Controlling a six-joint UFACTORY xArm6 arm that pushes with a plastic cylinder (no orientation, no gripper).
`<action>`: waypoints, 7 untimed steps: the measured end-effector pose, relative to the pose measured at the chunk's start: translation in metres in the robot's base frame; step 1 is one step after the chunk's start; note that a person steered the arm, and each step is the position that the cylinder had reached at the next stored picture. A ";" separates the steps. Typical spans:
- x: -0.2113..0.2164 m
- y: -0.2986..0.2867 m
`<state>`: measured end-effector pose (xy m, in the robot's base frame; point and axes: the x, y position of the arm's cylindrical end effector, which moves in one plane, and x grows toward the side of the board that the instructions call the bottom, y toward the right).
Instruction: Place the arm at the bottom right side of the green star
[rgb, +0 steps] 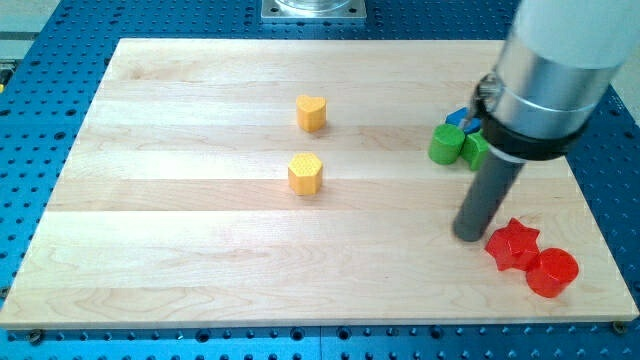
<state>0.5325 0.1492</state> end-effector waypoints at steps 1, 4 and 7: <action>-0.011 -0.053; -0.023 -0.076; -0.028 -0.108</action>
<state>0.5044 0.0415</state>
